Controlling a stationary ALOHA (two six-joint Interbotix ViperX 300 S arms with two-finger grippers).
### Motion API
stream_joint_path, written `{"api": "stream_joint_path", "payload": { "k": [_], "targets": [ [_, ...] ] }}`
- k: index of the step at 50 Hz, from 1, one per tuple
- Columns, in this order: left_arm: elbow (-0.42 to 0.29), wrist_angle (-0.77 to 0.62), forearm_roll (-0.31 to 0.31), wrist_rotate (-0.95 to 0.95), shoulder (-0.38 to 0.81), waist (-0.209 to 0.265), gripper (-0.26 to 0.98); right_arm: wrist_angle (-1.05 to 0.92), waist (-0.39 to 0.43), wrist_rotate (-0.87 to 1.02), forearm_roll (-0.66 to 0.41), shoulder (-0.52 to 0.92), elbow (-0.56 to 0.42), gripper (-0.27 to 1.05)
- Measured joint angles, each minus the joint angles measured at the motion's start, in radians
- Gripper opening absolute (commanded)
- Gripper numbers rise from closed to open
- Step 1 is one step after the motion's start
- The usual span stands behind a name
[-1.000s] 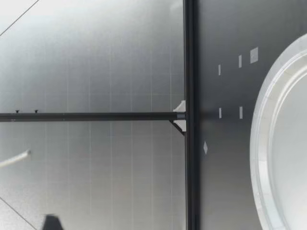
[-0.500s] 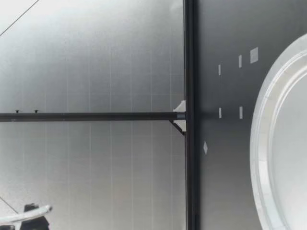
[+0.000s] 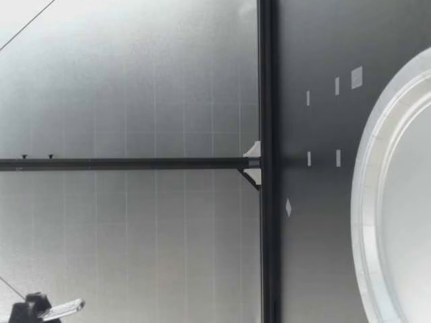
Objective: Pick up the fork and place it on the plate.
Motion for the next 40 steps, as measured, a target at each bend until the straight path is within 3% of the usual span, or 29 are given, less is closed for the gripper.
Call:
{"api": "stream_joint_path", "payload": {
  "k": [8,10,16,19,29,34,36,37,39,40],
  "targets": [
    [0.002,0.0,0.002,0.005,0.0,-0.002,-0.1,0.0,-0.002,0.003,-0.002,0.002,0.0,0.14],
    [0.002,0.0,0.002,0.005,0.0,-0.002,-0.1,0.003,-0.002,0.005,0.0,0.0,0.002,0.25],
    [0.002,0.032,0.0,-0.006,-0.003,-0.005,-0.1,0.031,-0.002,0.0,-0.002,0.0,0.0,0.73],
    [0.002,0.063,-0.002,-0.012,-0.006,-0.005,-0.1,0.048,-0.002,-0.003,-0.002,0.0,0.002,0.87],
    [0.011,0.155,-0.005,-0.032,-0.061,-0.005,-0.1,0.06,-0.002,-0.017,-0.017,-0.029,0.028,0.82],
    [0.037,0.196,-0.005,-0.037,-0.133,-0.005,-0.1,0.075,-0.002,-0.006,-0.017,-0.117,0.112,0.82],
    [0.054,0.238,-0.005,-0.041,-0.181,-0.006,-0.1,0.083,-0.005,0.0,-0.008,-0.15,0.146,0.82],
    [0.063,0.322,-0.006,-0.066,-0.225,-0.006,-0.1,0.083,-0.005,0.0,-0.008,-0.15,0.146,0.82],
    [0.063,0.322,-0.006,-0.066,-0.225,-0.006,-0.1,0.086,-0.006,0.008,0.006,-0.179,0.178,0.82],
    [0.066,0.411,-0.006,-0.1,-0.262,-0.009,-0.1,0.086,-0.006,0.008,0.006,-0.179,0.178,0.82]
  ]
}}
